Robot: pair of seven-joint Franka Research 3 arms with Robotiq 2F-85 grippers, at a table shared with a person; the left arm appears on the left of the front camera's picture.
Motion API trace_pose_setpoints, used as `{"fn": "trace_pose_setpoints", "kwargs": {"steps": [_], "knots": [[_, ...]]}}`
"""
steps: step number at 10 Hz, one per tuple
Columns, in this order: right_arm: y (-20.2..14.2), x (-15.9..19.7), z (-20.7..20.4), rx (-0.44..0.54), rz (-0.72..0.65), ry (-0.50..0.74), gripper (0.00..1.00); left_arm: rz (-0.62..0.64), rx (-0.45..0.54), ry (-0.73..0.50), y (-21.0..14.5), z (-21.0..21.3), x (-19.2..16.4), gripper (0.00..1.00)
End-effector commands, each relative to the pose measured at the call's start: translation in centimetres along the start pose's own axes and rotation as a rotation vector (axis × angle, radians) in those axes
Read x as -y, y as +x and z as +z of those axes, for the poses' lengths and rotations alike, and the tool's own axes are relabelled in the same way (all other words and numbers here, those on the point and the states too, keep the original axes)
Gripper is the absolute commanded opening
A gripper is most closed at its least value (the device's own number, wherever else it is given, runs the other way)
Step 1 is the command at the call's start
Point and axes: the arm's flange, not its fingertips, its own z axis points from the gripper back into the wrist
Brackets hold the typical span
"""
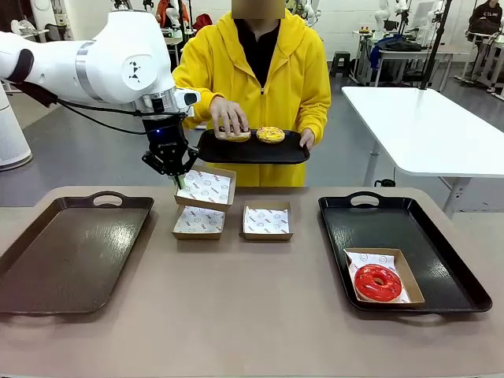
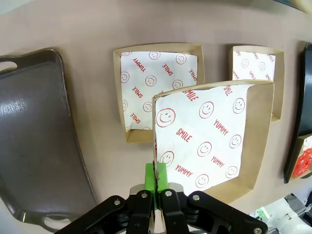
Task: Individually package the donuts and arrange them on the tray.
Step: Place the picked Paper togo box on the Handle tray while simultaneously picking up another Paper togo box from the table with the other hand.
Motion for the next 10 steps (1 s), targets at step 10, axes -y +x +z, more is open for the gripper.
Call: {"fn": "trace_pose_setpoints", "kwargs": {"steps": [10], "knots": [[-0.11, 0.03, 0.12, 0.0, 0.002, 0.005, 1.0, -0.001, 0.003, 0.0, -0.05, -0.04, -0.08, 0.0]]}}
